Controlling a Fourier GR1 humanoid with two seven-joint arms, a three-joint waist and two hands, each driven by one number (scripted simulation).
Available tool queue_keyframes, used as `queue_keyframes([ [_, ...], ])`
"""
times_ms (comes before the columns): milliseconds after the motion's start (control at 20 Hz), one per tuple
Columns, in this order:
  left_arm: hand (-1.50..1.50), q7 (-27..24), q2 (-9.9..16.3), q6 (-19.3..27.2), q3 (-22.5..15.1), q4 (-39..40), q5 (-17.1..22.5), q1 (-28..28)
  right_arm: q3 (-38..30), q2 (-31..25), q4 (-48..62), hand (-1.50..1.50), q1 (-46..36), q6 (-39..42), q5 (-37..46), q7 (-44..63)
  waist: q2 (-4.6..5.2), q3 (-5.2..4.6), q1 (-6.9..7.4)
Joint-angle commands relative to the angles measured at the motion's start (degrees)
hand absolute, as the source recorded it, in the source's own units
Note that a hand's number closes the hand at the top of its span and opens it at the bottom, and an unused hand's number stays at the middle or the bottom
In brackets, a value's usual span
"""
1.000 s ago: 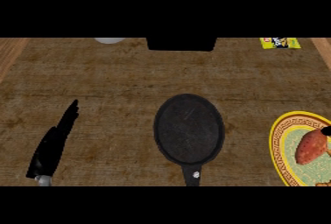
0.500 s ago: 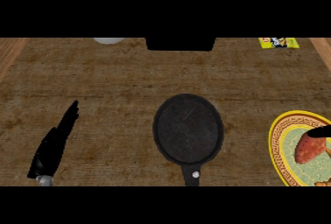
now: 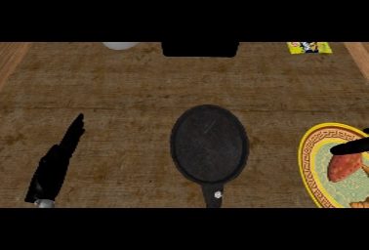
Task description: Pick the sweet potato from the plate and place it in the pan
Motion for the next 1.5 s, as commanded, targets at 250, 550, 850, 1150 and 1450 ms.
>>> queue_keyframes([
  [250, 0.00, -0.1, -2.7, 0.8, -1.4, -0.4, -3.1, 2.2, 0.5, 1.5, 2.5, -1.50, -0.6, 0.4, 0.7, 7.6, -0.11, 0.00, -0.47],
  [550, 0.00, 0.8, -2.7, -0.2, 0.3, -2.1, -2.8, 2.0, 1.2, 5.9, 8.7, -1.50, 0.2, 0.4, 3.4, 1.8, -0.03, 0.04, -0.19],
  [850, 0.00, -3.1, -2.0, -3.0, 2.3, -0.8, -2.5, 3.3, 0.5, 9.8, 6.9, 1.50, -1.7, -5.5, 8.3, 1.7, -0.09, 0.02, -0.29],
  [1150, 0.00, 1.2, -3.8, -1.5, 2.2, 0.4, -4.3, -0.8, -2.3, 11.9, 8.3, 1.50, 1.2, -5.6, 7.7, -2.3, -0.07, 0.03, -0.87],
  [1450, 0.00, 4.6, -3.3, -3.7, 3.2, -1.2, -2.9, -2.5, -2.8, 13.2, 8.2, 1.50, -2.0, -8.9, 10.9, 0.6, -0.03, 0.01, -0.47],
])
